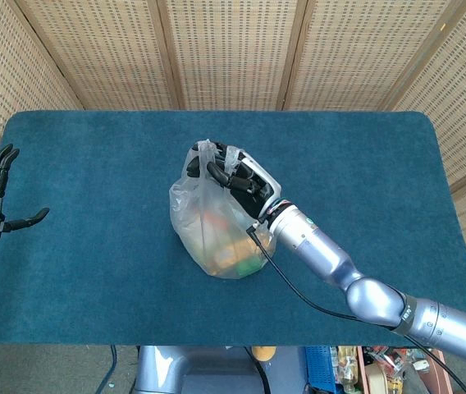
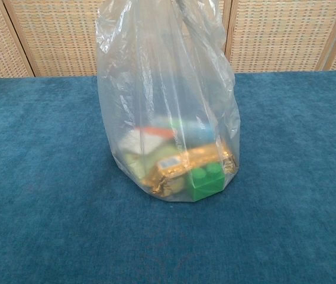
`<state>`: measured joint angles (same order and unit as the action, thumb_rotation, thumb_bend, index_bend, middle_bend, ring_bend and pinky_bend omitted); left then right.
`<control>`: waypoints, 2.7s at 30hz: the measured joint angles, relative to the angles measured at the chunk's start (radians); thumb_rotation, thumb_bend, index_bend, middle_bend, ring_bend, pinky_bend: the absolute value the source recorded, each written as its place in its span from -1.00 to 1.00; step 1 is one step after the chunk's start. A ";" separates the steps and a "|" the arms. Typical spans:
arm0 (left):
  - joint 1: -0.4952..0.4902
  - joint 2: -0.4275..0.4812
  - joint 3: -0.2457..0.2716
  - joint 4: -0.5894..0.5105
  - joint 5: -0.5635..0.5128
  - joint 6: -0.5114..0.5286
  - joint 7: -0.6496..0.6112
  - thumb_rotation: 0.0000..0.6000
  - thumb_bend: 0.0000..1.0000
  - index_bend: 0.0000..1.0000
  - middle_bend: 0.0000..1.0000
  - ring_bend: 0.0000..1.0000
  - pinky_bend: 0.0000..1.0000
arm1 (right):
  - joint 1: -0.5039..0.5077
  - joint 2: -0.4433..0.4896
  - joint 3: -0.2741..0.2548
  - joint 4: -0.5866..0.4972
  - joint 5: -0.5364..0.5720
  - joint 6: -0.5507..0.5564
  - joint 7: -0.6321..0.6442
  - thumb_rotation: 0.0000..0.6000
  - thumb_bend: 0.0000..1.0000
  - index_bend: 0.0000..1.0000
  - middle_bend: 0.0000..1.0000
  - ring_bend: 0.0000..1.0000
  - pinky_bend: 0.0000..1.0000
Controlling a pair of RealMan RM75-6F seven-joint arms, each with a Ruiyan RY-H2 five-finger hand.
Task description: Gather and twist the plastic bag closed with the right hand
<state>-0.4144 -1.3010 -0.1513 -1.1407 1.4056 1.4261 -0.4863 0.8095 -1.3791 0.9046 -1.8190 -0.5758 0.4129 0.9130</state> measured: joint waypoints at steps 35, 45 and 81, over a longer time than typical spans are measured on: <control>0.141 0.107 -0.036 -0.259 -0.092 0.005 0.113 1.00 -0.62 -1.00 -1.00 -1.00 -1.00 | 0.087 0.042 -0.024 0.035 0.020 -0.076 0.004 1.00 0.65 0.16 0.27 0.00 0.31; 0.147 0.103 -0.048 -0.245 -0.087 0.001 0.094 1.00 -0.62 -1.00 -1.00 -1.00 -1.00 | 0.087 0.073 -0.035 0.041 -0.010 -0.168 -0.012 1.00 1.00 0.24 0.36 0.13 0.59; 0.173 0.155 -0.055 -0.345 -0.148 -0.052 0.250 1.00 -0.58 -1.00 -1.00 -1.00 -1.00 | 0.320 0.310 -0.209 0.001 0.158 -0.138 -0.068 1.00 1.00 0.42 0.73 0.77 1.00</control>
<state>-0.2412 -1.1463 -0.2068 -1.4857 1.2576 1.3741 -0.2365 1.1297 -1.0695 0.6956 -1.8176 -0.4174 0.2746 0.8454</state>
